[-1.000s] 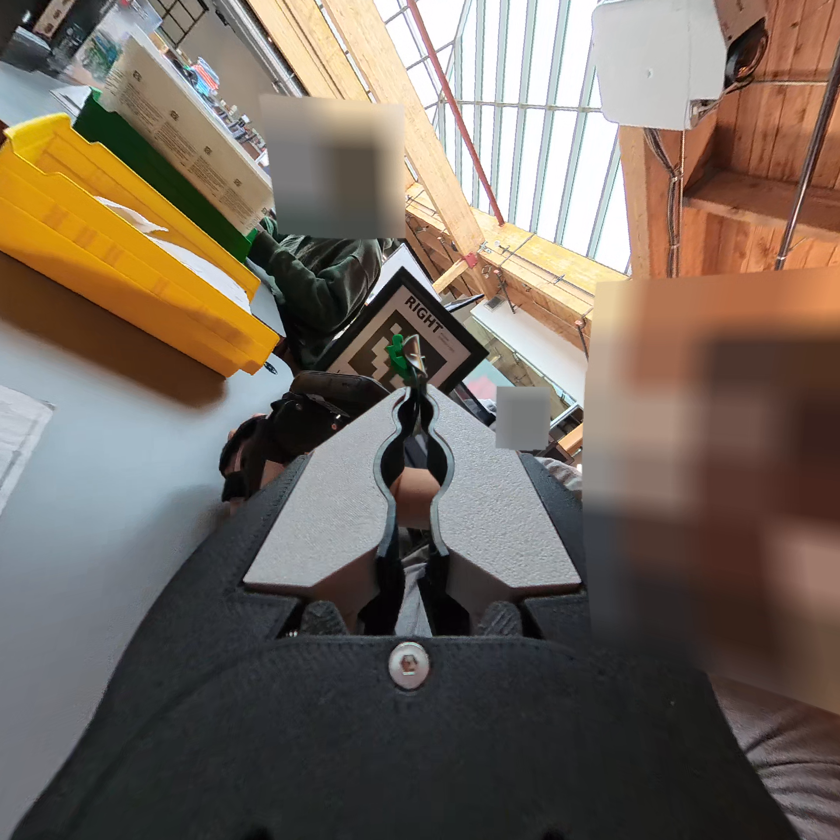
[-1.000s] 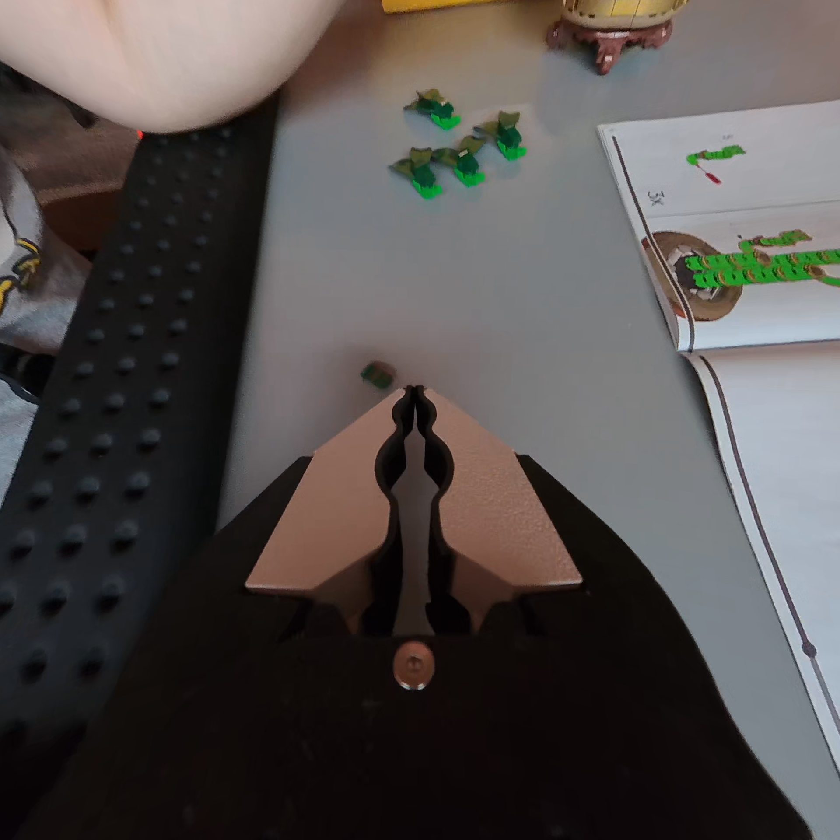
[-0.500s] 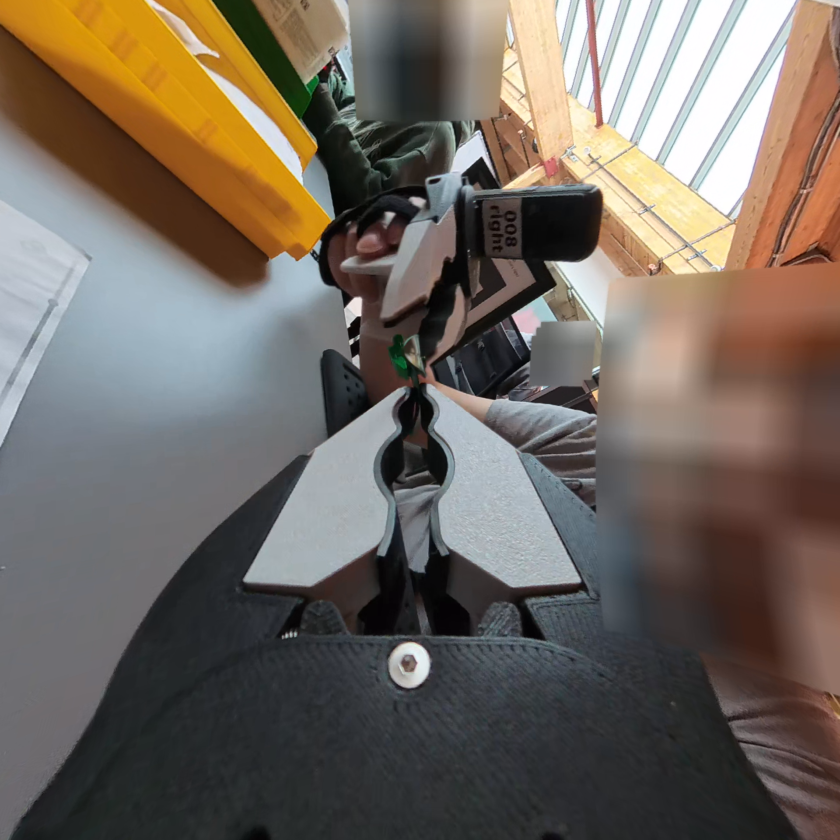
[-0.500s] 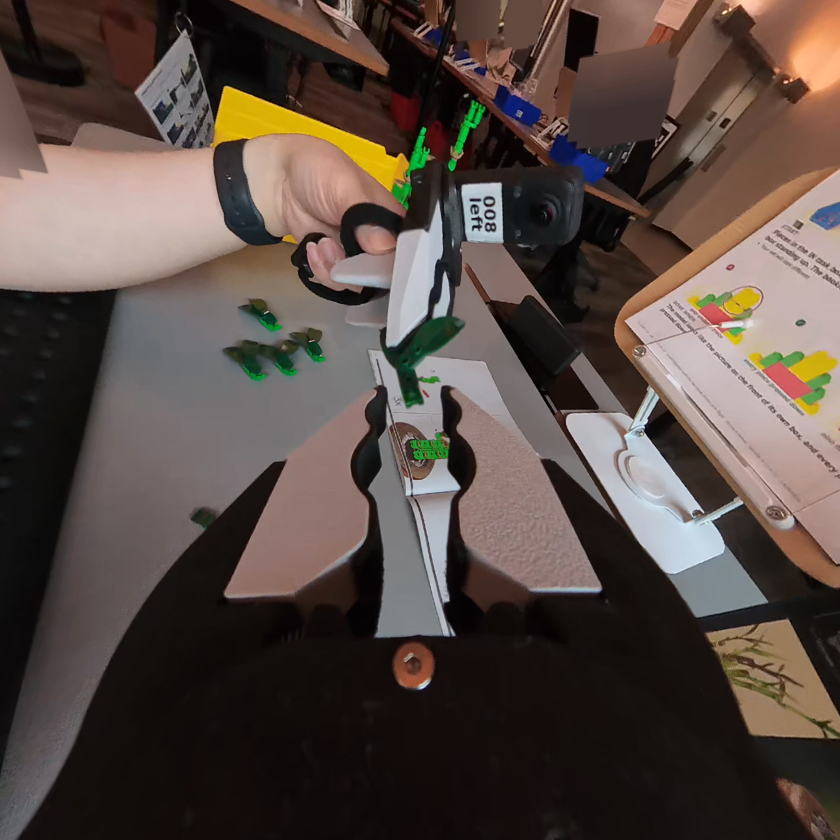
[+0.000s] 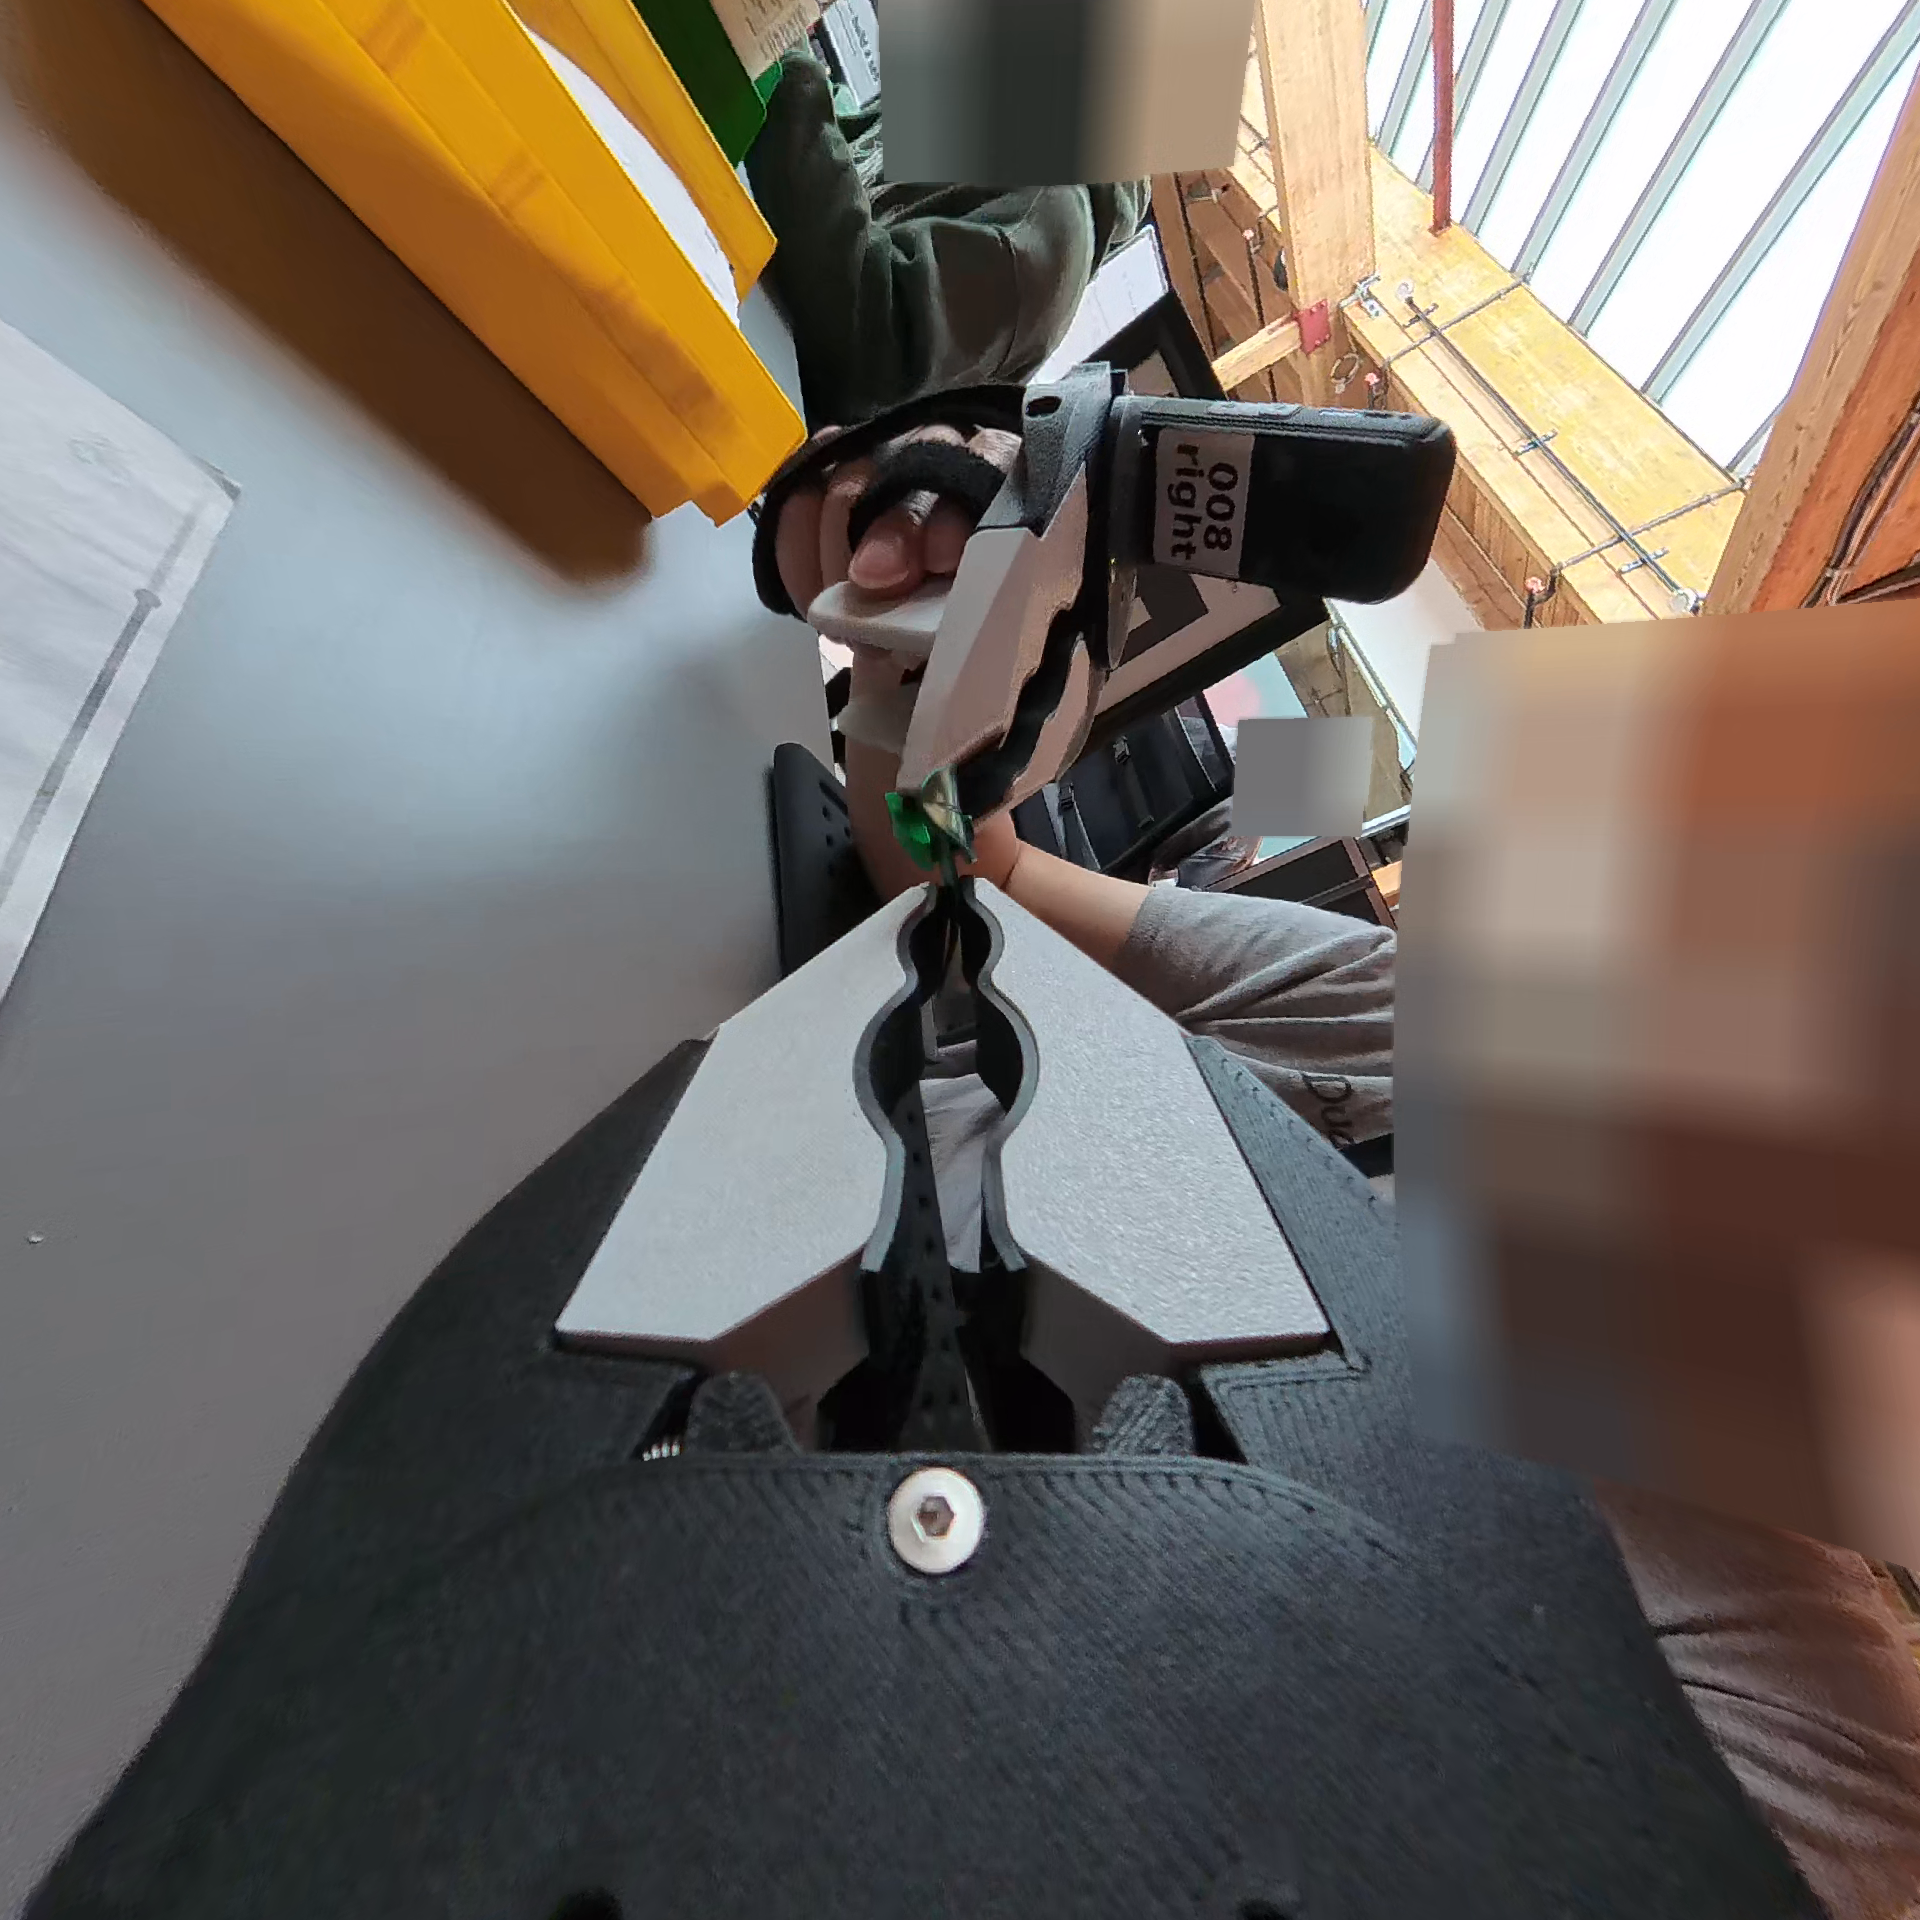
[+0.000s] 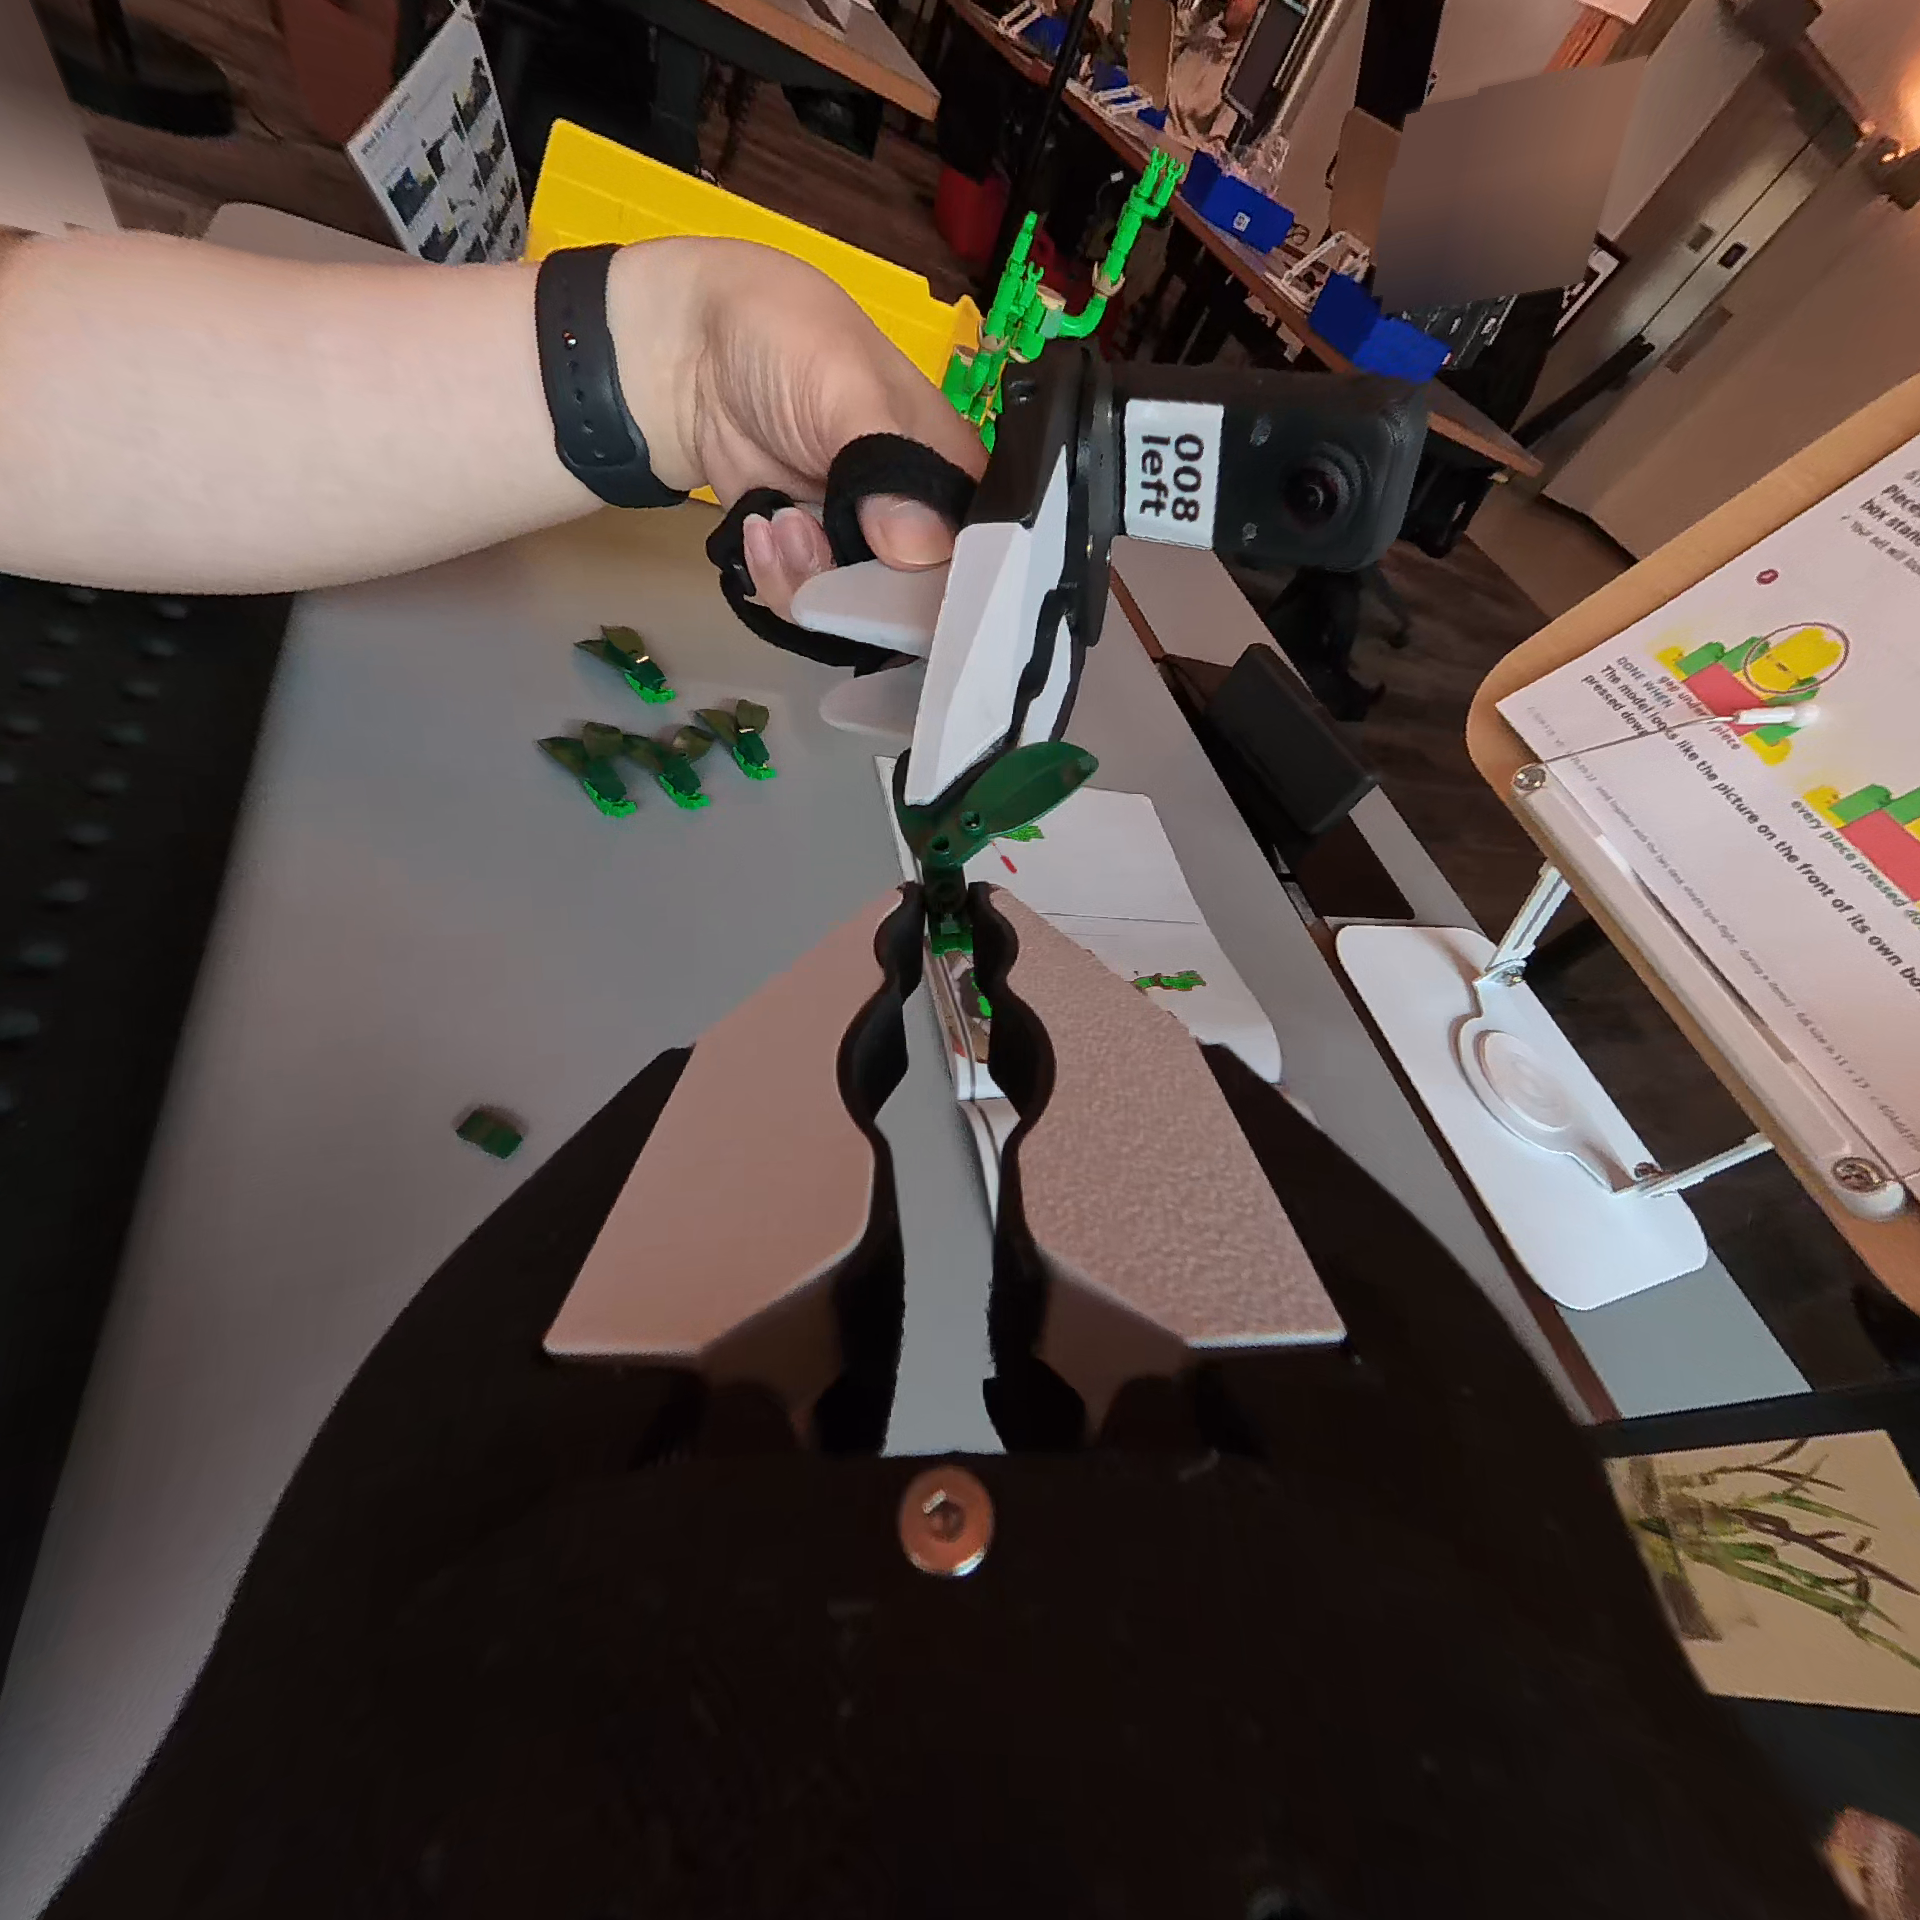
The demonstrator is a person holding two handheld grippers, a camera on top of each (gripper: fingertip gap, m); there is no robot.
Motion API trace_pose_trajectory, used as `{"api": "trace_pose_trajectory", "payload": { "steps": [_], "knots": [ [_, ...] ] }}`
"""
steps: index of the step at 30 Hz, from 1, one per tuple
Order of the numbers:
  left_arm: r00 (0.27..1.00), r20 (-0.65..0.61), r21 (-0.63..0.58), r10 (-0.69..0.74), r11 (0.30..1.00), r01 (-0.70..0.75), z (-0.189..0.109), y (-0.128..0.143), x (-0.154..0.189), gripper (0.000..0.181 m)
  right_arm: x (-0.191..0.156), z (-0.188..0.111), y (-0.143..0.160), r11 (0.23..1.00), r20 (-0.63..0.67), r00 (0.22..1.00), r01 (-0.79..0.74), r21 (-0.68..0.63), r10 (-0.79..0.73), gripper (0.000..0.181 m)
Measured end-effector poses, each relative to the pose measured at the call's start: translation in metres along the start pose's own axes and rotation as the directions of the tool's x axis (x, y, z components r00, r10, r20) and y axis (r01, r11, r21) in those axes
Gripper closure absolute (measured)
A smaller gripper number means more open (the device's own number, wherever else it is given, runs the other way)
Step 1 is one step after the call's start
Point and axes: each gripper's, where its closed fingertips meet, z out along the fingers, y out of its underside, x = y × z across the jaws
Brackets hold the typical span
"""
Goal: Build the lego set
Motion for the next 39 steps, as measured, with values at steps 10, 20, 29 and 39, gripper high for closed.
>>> {"api": "trace_pose_trajectory", "payload": {
  "steps": [10, 20, 29, 39],
  "knots": [
    [0.968, -0.002, 0.41, 0.249, 0.883, -0.226, -0.04, -0.063, 0.02, 0.147, 0.06, -0.045, -0.034, 0.314, 0.427, 0.596, -0.763, 0.565, 0.68, 0.176],
    [0.808, 0.292, 0.341, 0.511, 0.734, -0.587, 0.021, -0.068, 0.036, 0.161, 0.06, -0.043, -0.039, 0.01, 0.64, 0.41, -0.846, 0.533, 0.65, 0.176],
    [0.845, 0.253, 0.373, 0.471, 0.758, -0.535, 0.026, -0.067, 0.034, 0.181, 0.061, -0.046, -0.04, 0.02, 0.605, 0.454, -0.81, 0.586, 0.654, 0.176],
    [0.814, 0.266, 0.382, 0.516, 0.719, -0.581, 0.028, -0.067, 0.04, 0.171, 0.061, -0.049, -0.041, 0.046, 0.56, 0.5, -0.772, 0.634, 0.66, 0.176]
  ]
}}
